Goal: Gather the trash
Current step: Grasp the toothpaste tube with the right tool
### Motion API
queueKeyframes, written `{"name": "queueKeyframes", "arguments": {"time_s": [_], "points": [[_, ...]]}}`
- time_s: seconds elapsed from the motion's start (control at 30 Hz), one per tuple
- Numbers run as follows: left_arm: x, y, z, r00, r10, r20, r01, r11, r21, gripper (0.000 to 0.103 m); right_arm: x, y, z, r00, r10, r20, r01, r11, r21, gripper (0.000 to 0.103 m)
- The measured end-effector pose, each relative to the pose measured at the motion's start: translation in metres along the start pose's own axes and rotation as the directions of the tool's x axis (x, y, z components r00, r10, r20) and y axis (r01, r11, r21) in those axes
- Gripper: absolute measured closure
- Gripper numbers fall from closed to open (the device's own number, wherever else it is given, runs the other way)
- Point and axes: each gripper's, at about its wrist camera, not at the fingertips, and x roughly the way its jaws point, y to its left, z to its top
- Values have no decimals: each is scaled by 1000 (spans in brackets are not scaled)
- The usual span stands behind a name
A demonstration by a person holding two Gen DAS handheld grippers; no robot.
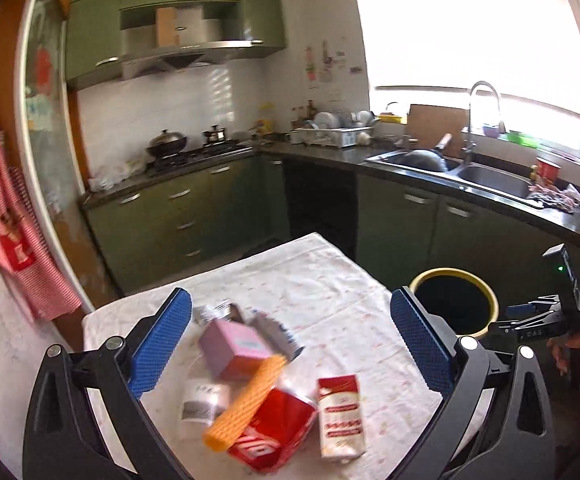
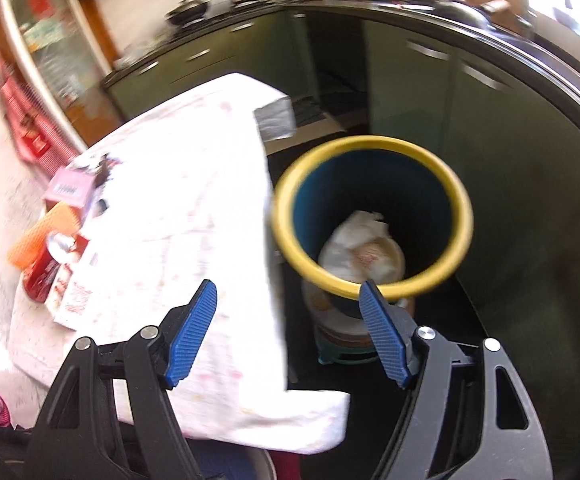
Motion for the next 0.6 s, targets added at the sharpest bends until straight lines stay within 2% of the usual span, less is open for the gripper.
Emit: {"name": "queueKeyframes", "arguments": {"time_s": [0.2,0.3,0.43,0.5,0.6], "points": [[-29,81,-50,990,130,-55,-136,983,-127,5,23,96,25,992,119,-45,-125,972,-200,33],[-41,104,-68,985,156,-67,-165,973,-161,5,33,145,37,980,180,-84,-197,938,-285,33],[-52,122,-80,980,186,-70,-196,965,-174,5,45,199,55,973,214,-89,-232,897,-376,33],[-54,124,-82,980,185,-69,-194,965,-176,5,60,215,70,968,222,-116,-249,894,-373,33],[-49,125,-83,981,180,-78,-192,966,-174,5,96,225,100,969,196,-148,-235,914,-330,38]]}}
